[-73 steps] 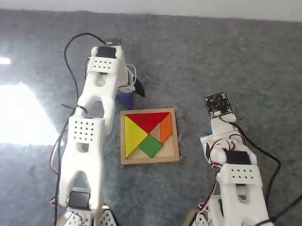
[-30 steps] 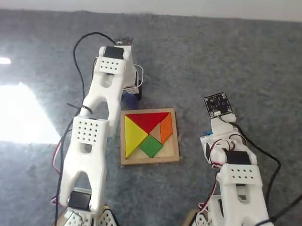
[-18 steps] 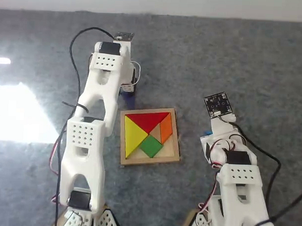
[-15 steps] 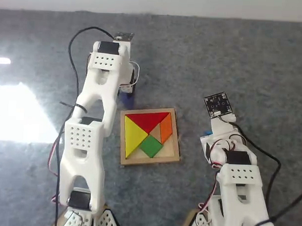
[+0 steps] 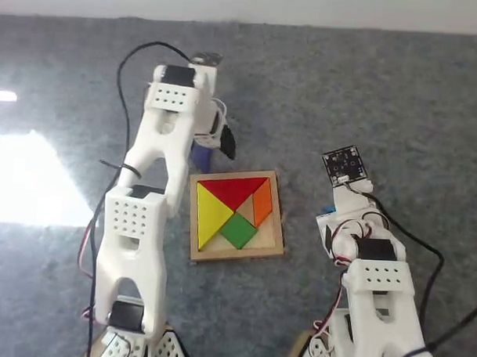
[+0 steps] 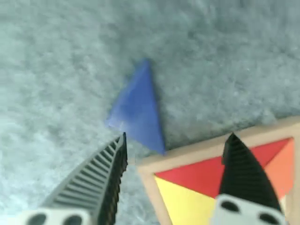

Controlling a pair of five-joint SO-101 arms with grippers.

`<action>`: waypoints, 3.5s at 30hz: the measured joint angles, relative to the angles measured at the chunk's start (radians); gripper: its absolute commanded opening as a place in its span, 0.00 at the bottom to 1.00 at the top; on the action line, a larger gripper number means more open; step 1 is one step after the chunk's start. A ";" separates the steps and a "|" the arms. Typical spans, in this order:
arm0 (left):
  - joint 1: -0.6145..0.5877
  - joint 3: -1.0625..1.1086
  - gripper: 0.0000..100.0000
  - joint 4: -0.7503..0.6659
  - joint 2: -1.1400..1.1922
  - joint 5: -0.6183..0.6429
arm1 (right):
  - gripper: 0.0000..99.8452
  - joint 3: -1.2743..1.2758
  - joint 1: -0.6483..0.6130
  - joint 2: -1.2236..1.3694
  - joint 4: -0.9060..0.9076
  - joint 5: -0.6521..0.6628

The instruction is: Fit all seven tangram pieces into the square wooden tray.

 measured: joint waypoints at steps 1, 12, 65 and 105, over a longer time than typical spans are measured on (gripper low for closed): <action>-0.012 -0.025 0.30 0.000 0.012 -0.002 | 0.14 0.000 0.000 0.000 0.000 0.000; -0.052 -0.270 0.29 0.000 0.278 -0.009 | 0.14 0.000 0.000 0.000 0.000 0.000; -0.132 0.227 0.25 -0.057 0.028 -0.023 | 0.13 0.000 0.000 0.000 0.000 0.000; -0.018 0.183 0.01 0.012 -0.058 -0.054 | 0.14 0.000 0.000 0.000 0.000 0.000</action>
